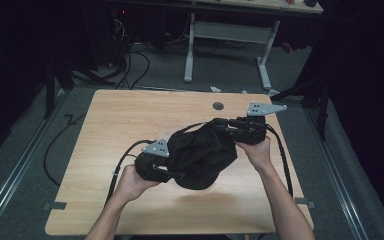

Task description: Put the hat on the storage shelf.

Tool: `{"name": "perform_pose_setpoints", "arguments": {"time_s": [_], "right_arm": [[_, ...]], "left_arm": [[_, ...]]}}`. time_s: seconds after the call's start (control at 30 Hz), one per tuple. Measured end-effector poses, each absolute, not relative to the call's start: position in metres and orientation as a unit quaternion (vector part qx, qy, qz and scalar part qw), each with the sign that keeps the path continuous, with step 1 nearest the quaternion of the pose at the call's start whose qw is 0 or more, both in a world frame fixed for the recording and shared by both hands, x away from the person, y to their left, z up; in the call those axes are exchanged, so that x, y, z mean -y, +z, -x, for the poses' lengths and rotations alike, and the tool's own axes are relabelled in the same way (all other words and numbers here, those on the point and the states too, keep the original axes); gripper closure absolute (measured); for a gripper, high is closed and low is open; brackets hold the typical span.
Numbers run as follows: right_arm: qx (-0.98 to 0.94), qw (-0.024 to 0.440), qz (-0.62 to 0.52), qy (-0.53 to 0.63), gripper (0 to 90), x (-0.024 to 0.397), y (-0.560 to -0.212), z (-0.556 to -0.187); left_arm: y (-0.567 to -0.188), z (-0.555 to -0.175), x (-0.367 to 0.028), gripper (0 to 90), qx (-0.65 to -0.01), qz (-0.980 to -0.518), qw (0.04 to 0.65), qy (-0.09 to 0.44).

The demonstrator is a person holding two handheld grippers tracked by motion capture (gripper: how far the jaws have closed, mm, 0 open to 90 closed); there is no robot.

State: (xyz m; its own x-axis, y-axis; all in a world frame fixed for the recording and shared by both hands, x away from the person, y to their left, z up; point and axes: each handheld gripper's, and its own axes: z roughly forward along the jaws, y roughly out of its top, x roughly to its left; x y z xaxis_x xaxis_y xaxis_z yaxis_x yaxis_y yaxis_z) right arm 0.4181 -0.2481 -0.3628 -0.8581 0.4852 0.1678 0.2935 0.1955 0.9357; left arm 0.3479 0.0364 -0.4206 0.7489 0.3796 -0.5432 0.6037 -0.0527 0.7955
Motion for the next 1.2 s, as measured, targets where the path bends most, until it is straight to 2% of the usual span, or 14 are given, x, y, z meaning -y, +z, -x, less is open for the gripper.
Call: {"name": "perform_pose_setpoints", "arguments": {"time_s": [0.13,0.3,0.5,0.7,0.73,0.93,1.2], "right_arm": [[-0.764,0.084,-0.265,0.582,50.4,0.253,-0.363,-0.419],[-0.756,0.089,-0.276,0.587,43.9,0.263,-0.362,-0.414],[-0.765,0.098,-0.286,0.568,42.2,0.272,-0.364,-0.406],[-0.77,0.13,-0.322,0.535,43.5,0.278,-0.378,-0.398],[-0.771,0.142,-0.329,0.527,44.1,0.277,-0.384,-0.395],[-0.785,0.148,-0.351,0.489,44.0,0.277,-0.403,-0.388],[-0.778,0.169,-0.421,0.435,44.0,0.287,-0.448,-0.378]], "left_arm": [[-0.419,-0.347,-0.038,68.6,-0.347,-0.713,0.602,-0.089],[-0.413,-0.348,-0.049,68.7,-0.357,-0.692,0.623,-0.078],[-0.408,-0.35,-0.058,68.5,-0.372,-0.679,0.63,-0.057],[-0.41,-0.352,-0.06,68.2,-0.39,-0.669,0.631,-0.042],[-0.41,-0.353,-0.061,68.2,-0.395,-0.665,0.633,-0.043],[-0.406,-0.354,-0.068,68.1,-0.411,-0.65,0.639,-0.025],[-0.402,-0.357,-0.076,67.9,-0.425,-0.62,0.66,0.009]]}}
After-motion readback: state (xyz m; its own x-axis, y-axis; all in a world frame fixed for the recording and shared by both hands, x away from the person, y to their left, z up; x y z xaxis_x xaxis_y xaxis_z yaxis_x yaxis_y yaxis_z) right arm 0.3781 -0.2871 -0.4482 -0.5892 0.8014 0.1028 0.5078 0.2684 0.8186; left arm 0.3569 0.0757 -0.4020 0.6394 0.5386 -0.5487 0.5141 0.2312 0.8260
